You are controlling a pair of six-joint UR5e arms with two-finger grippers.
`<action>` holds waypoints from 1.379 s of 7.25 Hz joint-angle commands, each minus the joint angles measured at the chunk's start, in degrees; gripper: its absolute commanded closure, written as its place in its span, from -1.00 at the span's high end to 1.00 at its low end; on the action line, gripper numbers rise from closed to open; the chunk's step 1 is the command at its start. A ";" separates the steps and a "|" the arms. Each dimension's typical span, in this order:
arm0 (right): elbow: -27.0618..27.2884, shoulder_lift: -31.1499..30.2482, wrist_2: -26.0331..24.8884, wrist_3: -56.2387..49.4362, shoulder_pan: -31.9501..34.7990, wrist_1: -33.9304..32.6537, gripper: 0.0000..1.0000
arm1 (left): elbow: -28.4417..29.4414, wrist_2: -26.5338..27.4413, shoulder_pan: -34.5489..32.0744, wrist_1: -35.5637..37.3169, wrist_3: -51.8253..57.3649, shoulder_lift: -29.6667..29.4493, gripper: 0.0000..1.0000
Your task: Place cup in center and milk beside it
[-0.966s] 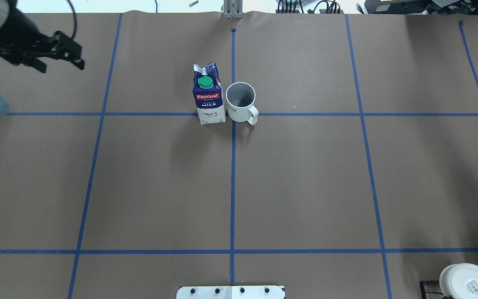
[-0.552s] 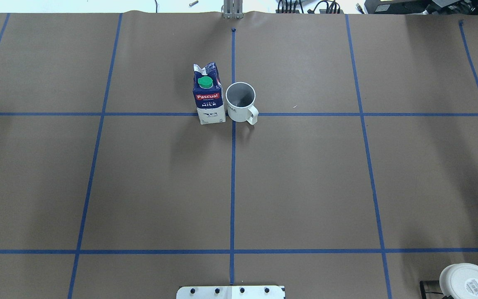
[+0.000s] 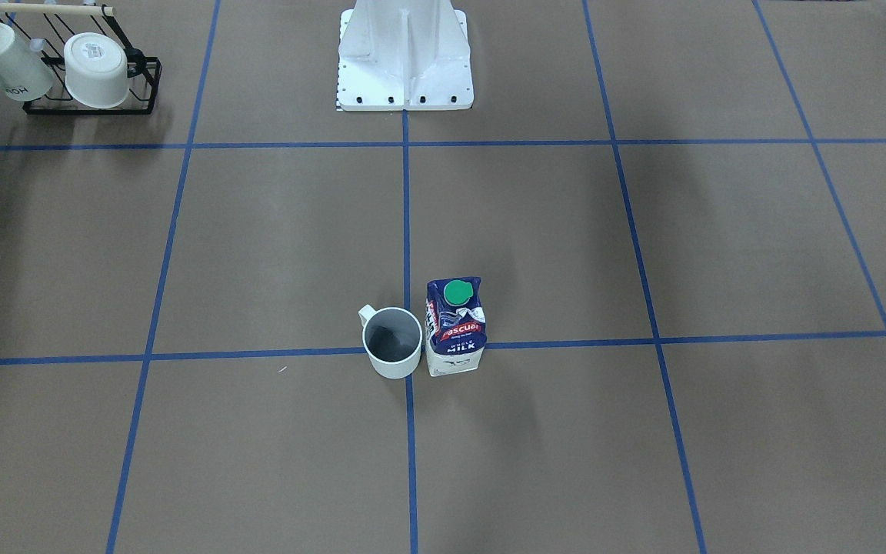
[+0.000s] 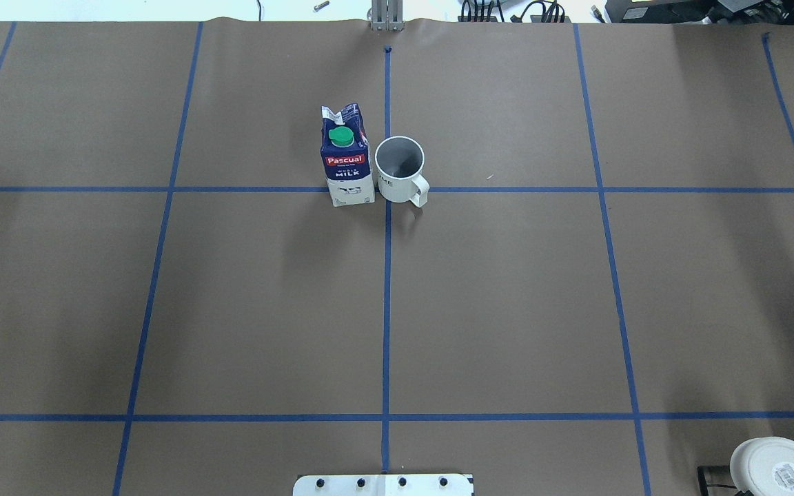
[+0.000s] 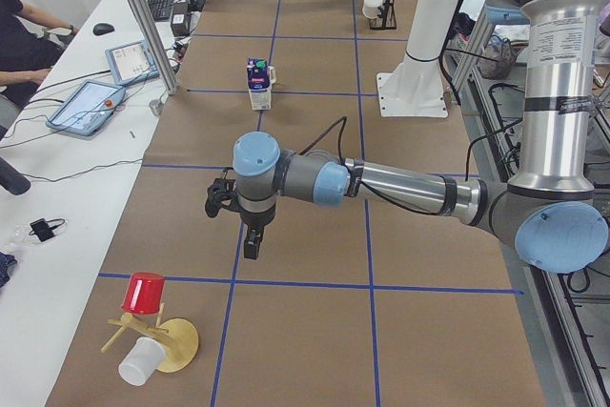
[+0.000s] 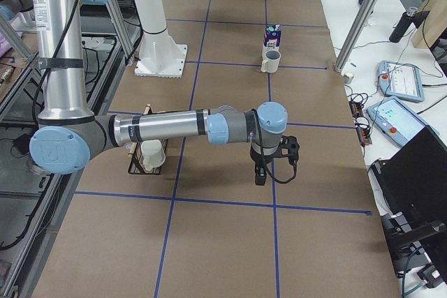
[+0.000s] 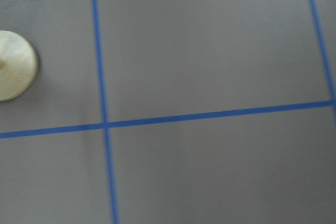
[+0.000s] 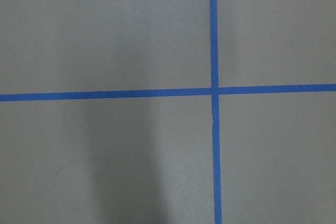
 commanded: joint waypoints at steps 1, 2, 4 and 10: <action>-0.34 -0.04 0.01 1.00 0.98 -0.11 1.00 | 1.78 0.15 -1.53 -0.06 0.93 1.55 0.97; -0.42 -0.39 0.10 1.00 0.98 -0.11 1.00 | 2.05 0.15 -1.54 0.03 0.50 1.38 0.97; -0.95 -1.52 0.45 1.00 1.50 -0.20 1.00 | 2.40 0.15 -1.45 0.29 0.14 0.85 0.97; -1.74 -1.79 1.94 0.91 4.67 -4.94 1.00 | 1.79 0.06 -1.45 0.38 -2.85 0.85 0.97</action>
